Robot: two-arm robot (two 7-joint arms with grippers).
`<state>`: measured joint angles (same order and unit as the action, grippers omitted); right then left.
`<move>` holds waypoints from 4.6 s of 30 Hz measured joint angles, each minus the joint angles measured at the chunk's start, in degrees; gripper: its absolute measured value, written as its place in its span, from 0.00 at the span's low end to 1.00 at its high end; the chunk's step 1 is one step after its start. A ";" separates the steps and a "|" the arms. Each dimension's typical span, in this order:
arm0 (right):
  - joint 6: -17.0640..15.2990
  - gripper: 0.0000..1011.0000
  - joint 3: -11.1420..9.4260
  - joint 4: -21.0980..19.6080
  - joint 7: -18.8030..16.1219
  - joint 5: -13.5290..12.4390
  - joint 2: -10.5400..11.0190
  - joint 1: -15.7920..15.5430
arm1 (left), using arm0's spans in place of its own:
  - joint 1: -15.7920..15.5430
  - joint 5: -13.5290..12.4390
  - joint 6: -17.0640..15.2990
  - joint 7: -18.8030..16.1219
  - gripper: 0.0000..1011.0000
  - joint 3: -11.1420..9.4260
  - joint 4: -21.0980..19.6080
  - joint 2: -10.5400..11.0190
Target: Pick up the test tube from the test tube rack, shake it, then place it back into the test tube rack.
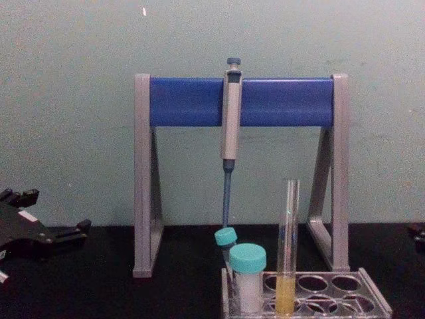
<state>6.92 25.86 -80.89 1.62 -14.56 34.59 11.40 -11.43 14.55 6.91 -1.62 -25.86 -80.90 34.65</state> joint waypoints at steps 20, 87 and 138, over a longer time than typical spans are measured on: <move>-0.01 0.99 0.00 0.00 0.00 0.01 0.05 0.04 | 0.00 0.00 0.00 0.00 0.99 0.00 0.00 0.00; -1.82 0.99 -4.50 -10.01 -7.28 -7.16 0.55 -8.74 | 0.00 0.00 0.00 0.00 0.99 0.00 0.00 0.00; -12.36 0.99 -0.18 -3.44 -28.75 -19.88 -9.80 1.31 | 0.00 0.00 0.00 0.00 0.99 0.00 0.00 0.00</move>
<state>-5.45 25.69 -84.34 -27.13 -34.43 24.80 12.71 -11.43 14.55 6.91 -1.62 -25.86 -80.90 34.65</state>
